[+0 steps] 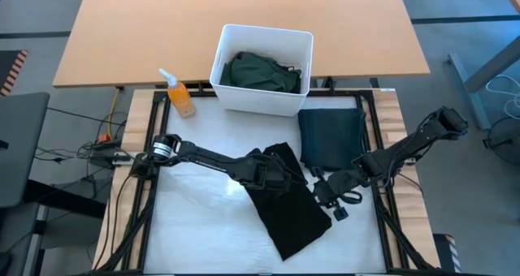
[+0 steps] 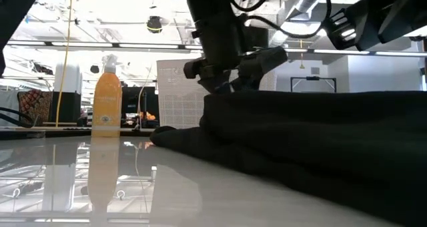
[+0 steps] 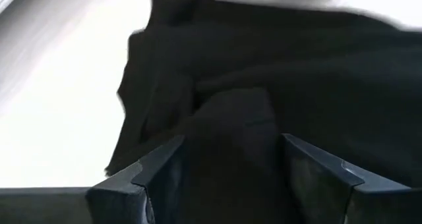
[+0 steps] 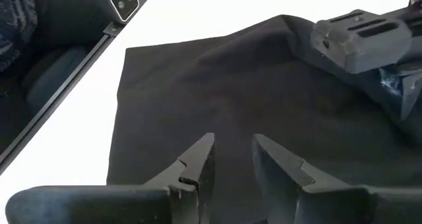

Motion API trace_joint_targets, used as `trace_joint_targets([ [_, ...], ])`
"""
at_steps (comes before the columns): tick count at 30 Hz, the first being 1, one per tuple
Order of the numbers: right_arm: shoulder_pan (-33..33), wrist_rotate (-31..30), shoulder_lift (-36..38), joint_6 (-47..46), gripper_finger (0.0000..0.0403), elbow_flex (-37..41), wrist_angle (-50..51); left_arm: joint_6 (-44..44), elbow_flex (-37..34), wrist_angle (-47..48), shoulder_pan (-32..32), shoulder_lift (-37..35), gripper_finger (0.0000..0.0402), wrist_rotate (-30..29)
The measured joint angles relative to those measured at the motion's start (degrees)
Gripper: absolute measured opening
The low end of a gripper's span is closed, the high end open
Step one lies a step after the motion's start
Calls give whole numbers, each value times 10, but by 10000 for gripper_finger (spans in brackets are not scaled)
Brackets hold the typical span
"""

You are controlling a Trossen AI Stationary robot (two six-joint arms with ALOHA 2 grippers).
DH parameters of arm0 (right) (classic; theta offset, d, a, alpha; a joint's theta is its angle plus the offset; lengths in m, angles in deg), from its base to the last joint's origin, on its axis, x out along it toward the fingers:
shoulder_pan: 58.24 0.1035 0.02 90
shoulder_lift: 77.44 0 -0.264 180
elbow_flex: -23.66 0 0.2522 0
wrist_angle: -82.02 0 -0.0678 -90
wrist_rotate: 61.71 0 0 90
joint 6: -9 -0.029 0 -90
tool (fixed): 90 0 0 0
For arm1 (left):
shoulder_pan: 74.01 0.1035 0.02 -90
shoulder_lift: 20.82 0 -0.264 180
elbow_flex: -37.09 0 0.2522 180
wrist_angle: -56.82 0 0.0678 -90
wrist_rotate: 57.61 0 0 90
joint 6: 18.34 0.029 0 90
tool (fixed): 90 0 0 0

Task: Fold laundry
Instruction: Fold the black t-shirt

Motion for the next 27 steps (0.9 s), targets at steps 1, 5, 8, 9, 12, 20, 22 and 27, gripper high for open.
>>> trace_joint_targets([
  [1, -2, 0, 0, 2, 127, 0, -2, -5, 0, 8, 0, 0, 229, 0],
  [5, -6, 0, 0, 5, 127, 0, -3, -33, 0, 39, 1, 0, 223, 0],
  [8, -9, 0, 0, 10, 127, 0, -6, -55, 0, 61, 1, 0, 193, -19],
  [9, -11, 0, 0, 11, 127, 0, -10, -60, 0, 68, 1, 0, 176, -32],
  [12, -18, 0, 0, 13, 127, 0, -17, -60, 0, 79, -3, 0, 107, -59],
  [20, -28, 1, 0, 11, 127, 0, -16, -95, -1, 165, -15, -13, 2, -142],
  [22, -28, 1, 0, 11, 127, 0, -16, -119, -1, 194, -20, -29, 1, -171],
  [27, -34, 1, -1, 10, 127, 0, -32, -152, -1, 243, -29, -41, 0, -210],
])
